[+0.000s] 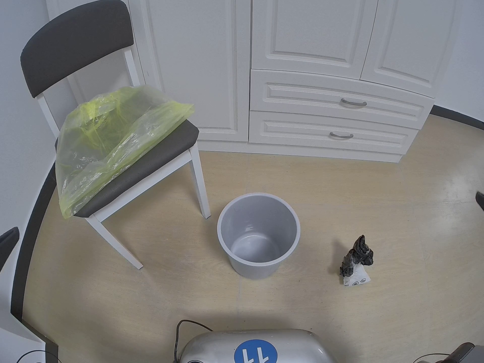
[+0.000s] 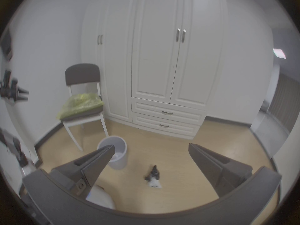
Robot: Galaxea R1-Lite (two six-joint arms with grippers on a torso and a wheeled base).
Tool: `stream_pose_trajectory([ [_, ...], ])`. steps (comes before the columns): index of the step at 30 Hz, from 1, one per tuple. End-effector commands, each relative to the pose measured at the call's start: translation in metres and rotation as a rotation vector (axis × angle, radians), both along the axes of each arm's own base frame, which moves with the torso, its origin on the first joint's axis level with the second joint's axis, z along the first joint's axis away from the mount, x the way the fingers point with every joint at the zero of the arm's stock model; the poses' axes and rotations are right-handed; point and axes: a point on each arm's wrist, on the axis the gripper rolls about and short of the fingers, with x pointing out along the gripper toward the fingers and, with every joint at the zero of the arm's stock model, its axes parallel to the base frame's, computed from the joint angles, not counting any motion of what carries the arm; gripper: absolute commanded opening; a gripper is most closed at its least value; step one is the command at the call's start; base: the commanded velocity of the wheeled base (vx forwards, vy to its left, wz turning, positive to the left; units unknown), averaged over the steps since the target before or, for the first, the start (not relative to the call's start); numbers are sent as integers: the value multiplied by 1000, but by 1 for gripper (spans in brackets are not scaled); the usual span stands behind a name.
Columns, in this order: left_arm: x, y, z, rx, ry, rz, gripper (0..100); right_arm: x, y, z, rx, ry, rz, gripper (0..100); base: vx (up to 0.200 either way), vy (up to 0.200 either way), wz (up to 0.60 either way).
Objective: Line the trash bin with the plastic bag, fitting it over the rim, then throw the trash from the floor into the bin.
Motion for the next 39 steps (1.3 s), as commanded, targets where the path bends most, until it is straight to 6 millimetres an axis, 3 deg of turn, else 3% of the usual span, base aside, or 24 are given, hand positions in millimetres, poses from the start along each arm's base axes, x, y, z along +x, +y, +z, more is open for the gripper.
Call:
stream_pose_trajectory([
  [1, 42, -3, -7, 23, 151, 44, 100, 42, 6, -8, 100, 86, 19, 100, 0, 0, 0],
  [6, 66, 2, -17, 37, 216, 137, 100, 54, 14, -12, 207, 38, 68, 100, 0, 0, 0],
  [16, 86, 9, -42, 193, 305, 192, 100, 67, 28, -29, 191, 120, 147, 100, 0, 0, 0],
  [17, 105, 11, -50, 206, 305, 208, 100, 74, 30, -44, 174, 189, 145, 100, 0, 0, 0],
  [19, 116, 12, -50, 222, 295, 232, 100, 79, 32, -47, 170, 211, 144, 100, 0, 0, 0],
  [24, 137, 14, -57, 252, 318, 256, 100, 80, 36, -50, 175, 191, 175, 100, 0, 0, 0],
  [32, 191, 17, -76, 277, 325, 249, 100, 83, 37, -54, 170, 191, 184, 100, 0, 0, 0],
  [39, 209, 18, -87, 285, 343, 245, 100, 89, 39, -58, 164, 216, 181, 100, 0, 0, 0],
])
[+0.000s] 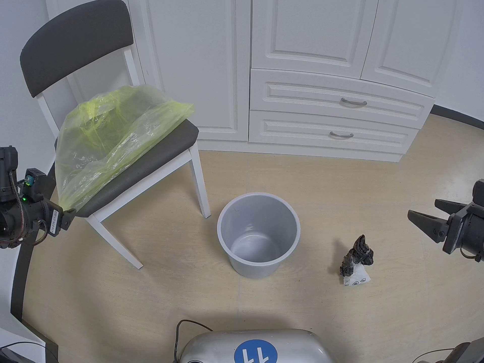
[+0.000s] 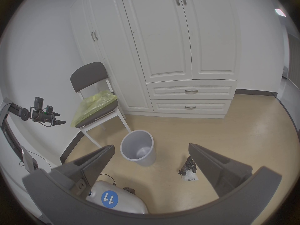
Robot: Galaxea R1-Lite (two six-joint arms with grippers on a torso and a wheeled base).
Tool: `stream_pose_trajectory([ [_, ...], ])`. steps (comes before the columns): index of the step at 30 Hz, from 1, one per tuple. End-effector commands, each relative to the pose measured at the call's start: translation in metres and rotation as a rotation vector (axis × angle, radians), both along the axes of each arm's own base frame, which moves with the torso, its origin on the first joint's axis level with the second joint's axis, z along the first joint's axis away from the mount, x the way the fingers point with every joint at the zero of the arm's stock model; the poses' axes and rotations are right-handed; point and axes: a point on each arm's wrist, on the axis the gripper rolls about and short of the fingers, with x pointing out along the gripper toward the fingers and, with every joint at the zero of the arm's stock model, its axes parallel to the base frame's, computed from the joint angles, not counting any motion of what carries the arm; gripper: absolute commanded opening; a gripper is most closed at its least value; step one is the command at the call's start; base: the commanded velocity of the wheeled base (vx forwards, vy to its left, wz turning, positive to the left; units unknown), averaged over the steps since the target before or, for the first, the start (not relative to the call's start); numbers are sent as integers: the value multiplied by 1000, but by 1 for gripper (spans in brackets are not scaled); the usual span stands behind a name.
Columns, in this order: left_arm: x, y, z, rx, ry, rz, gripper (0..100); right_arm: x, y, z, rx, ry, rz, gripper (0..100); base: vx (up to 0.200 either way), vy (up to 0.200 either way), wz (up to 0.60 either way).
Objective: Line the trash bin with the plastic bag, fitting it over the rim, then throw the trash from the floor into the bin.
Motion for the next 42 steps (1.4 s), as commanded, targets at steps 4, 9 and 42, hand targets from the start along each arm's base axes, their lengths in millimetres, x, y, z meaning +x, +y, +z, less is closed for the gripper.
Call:
stream_pose_trajectory([
  [4, 36, 5, -26, 0, 115, 9, 100, 14, 4, -11, -21, 66, -4, 100, 0, 0, 0],
  [9, 53, 14, -27, 4, 119, 40, 100, 18, 4, -9, -12, 40, -11, 100, 0, 0, 0],
  [42, 124, 50, -10, 72, -67, 103, 100, 24, 5, -12, -16, 45, -15, 100, 0, 0, 0],
])
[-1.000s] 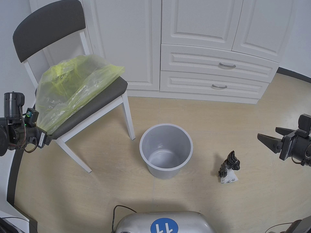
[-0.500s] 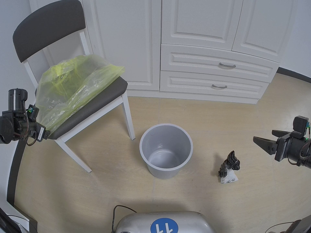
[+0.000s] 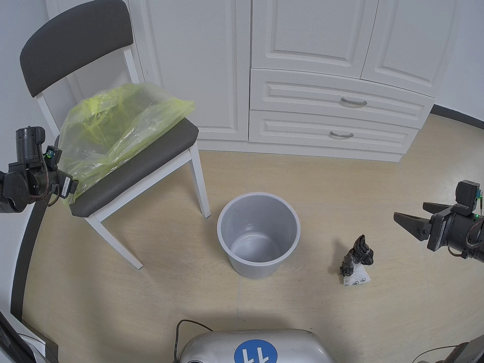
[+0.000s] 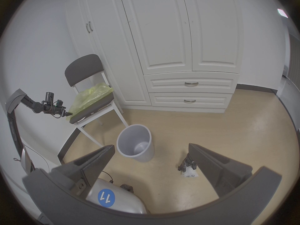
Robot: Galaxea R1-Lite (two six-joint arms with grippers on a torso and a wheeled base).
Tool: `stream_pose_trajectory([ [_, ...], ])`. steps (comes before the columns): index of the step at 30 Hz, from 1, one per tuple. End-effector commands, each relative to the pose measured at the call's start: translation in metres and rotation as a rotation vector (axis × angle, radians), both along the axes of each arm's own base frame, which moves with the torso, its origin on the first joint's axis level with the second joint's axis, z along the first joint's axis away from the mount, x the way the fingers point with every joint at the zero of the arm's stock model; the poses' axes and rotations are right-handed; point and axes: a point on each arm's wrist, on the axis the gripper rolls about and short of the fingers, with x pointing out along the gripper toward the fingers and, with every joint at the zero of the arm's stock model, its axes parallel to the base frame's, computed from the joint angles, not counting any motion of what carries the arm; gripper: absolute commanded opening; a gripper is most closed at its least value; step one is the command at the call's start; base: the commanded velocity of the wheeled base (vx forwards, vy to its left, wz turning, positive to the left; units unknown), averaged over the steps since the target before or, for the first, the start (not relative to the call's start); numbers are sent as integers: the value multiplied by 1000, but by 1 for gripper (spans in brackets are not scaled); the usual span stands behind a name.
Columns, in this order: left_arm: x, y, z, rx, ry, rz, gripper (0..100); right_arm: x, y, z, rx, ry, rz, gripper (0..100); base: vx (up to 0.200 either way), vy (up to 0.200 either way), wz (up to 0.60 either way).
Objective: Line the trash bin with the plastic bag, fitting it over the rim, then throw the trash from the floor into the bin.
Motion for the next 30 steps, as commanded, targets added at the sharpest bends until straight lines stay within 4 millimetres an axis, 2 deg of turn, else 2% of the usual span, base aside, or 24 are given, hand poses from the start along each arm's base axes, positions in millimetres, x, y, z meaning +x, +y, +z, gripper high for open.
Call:
stream_pose_trajectory([
  [1, 4, -3, 11, 7, -51, -13, 100, -2, -1, 2, 2, -10, -1, 100, 0, 0, 0],
  [3, -1, -9, 21, 10, -77, -31, 100, -1, -1, 1, 1, -6, -1, 100, 0, 0, 0],
  [6, -6, -15, 26, 9, -87, -49, 100, 1, 0, 0, -1, 0, -3, 100, 0, 0, 0],
  [15, -3, -19, 22, -1, -86, -61, 100, -2, -1, 2, 4, -11, -3, 100, 0, 0, 0],
  [22, -1, -19, -1, -5, -10, -63, 100, -3, -1, 2, 3, -14, -1, 100, 0, 0, 0],
  [30, 13, -15, -9, 13, -78, -52, 100, -3, -2, 3, 5, -19, -1, 100, 0, 0, 0],
])
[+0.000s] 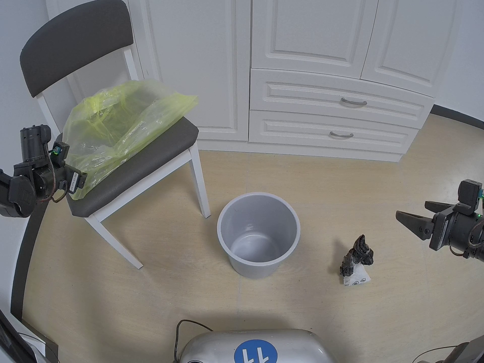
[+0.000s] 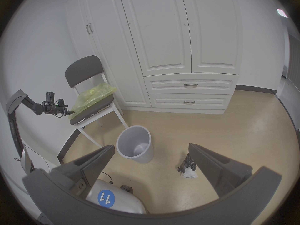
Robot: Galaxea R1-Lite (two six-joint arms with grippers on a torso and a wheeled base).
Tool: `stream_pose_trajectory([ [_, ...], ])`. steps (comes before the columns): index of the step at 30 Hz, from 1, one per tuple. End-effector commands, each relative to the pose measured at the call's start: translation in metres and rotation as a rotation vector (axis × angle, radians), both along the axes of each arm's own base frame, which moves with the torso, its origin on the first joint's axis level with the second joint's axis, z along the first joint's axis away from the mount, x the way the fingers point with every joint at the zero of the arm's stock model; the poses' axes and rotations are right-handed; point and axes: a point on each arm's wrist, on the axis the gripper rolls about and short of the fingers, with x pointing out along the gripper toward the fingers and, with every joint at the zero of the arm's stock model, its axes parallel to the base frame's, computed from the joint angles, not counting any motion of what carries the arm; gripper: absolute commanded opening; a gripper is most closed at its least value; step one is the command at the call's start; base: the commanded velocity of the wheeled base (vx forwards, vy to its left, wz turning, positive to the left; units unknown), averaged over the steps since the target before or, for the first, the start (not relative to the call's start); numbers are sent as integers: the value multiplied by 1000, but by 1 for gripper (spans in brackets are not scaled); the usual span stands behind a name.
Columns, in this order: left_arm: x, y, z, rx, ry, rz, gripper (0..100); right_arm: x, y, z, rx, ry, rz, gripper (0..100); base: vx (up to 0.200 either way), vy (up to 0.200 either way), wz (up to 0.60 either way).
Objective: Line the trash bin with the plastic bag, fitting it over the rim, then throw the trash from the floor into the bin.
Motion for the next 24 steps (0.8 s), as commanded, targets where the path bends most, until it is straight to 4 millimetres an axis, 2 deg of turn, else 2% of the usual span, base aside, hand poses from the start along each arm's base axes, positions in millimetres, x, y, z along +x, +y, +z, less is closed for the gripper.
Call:
stream_pose_trajectory([
  [1, 8, 2, -8, 5, -16, 5, 100, -1, 0, 1, 2, -6, 1, 100, 0, 0, 0],
  [10, 8, 2, -3, 7, -42, 1, 100, -1, 0, 1, 1, -5, 1, 100, 0, 0, 0],
  [17, 8, 0, 6, 21, -147, -7, 100, -2, 0, 2, 4, -14, 1, 100, 0, 0, 0],
  [24, 7, -5, 4, 22, -148, -13, 100, -3, -1, 3, 7, -18, 2, 100, 0, 0, 0],
])
